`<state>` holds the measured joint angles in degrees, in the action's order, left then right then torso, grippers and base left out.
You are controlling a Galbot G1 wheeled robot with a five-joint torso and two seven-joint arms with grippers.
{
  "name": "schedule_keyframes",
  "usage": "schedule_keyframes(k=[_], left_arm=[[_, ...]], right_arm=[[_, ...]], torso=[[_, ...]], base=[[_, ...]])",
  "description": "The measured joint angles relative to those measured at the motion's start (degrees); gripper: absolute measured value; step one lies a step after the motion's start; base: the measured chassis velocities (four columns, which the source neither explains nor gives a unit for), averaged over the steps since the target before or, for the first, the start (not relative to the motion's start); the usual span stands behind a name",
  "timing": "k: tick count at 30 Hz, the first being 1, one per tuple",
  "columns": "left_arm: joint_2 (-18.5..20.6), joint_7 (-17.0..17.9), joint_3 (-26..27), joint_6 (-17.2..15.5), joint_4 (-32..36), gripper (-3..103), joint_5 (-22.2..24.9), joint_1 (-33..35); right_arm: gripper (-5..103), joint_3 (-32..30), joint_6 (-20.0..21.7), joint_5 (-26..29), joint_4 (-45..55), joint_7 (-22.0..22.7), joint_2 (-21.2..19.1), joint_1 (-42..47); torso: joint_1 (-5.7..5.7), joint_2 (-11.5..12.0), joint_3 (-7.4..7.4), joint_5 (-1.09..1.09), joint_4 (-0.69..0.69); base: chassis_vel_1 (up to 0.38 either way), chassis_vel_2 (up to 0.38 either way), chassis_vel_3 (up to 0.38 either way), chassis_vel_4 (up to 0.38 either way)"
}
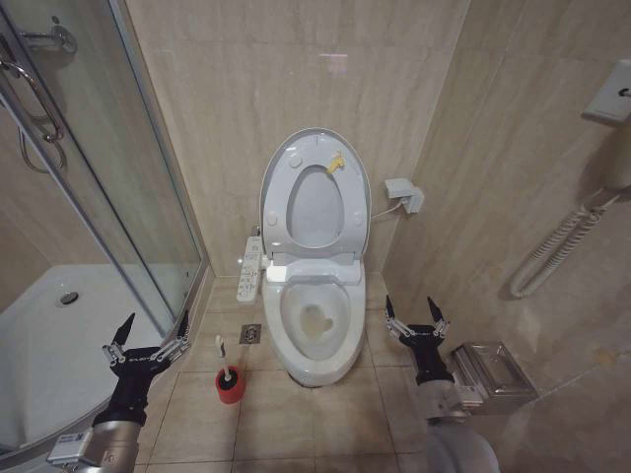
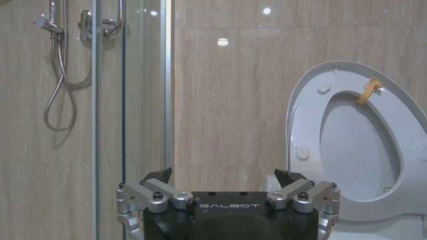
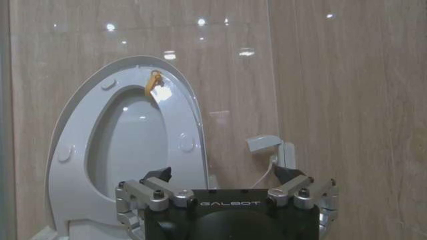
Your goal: Open the toilet lid, clean the toilet bowl with a toilet brush, close the toilet lid, and flush.
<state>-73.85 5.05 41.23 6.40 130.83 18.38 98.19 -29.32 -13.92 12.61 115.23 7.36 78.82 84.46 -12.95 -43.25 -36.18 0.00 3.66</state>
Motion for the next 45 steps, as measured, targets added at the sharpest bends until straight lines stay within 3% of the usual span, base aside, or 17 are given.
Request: schedule_keyframes(k=[45], left_arm=[[0.00, 0.00, 0.00, 0.00, 0.00, 100, 0.00, 0.00]], right_arm=[[100, -0.01, 0.00, 0.05, -0.10, 0.02, -0.02, -0.05]], torso=[[0.00, 0.00, 0.00, 0.00, 0.00]], base=[[0.000, 0.000, 0.000, 0.000]])
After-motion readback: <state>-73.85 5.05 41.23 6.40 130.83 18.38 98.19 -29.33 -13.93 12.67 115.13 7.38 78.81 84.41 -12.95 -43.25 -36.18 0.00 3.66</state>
